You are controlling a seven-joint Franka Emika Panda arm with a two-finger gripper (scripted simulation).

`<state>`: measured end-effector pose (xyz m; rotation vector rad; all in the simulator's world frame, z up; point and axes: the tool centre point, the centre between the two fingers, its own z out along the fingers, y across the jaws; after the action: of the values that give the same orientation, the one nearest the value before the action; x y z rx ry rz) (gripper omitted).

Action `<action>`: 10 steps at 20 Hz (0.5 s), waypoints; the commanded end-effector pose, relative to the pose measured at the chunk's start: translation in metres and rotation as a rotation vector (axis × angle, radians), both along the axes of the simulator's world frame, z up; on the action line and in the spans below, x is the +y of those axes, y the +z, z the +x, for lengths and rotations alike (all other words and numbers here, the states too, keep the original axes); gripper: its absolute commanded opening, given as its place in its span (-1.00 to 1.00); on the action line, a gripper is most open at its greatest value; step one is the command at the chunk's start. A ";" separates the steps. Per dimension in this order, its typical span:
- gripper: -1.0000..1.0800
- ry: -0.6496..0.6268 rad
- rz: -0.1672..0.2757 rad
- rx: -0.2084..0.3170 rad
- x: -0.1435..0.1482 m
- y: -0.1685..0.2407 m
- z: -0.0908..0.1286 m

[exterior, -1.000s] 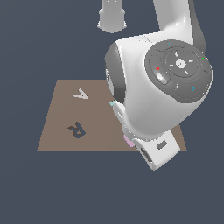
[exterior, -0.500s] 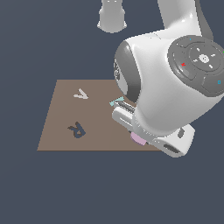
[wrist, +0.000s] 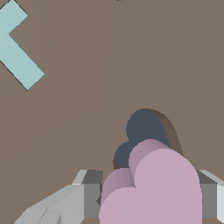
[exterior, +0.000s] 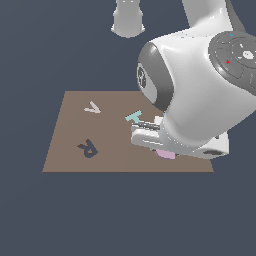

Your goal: Insert a designated object into the corresponding slot on a board.

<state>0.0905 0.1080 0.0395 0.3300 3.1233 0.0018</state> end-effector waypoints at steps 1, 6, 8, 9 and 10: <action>-1.00 0.084 0.000 -0.001 0.003 0.001 -0.004; -1.00 0.212 0.000 0.000 0.006 0.001 -0.010; -1.00 0.252 0.000 0.000 0.007 0.001 -0.012; -1.00 0.270 0.000 0.000 0.008 0.001 -0.013; -1.00 0.286 0.000 0.000 0.008 0.001 -0.014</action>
<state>0.0779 0.1153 0.0401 -0.0729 3.1401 0.0016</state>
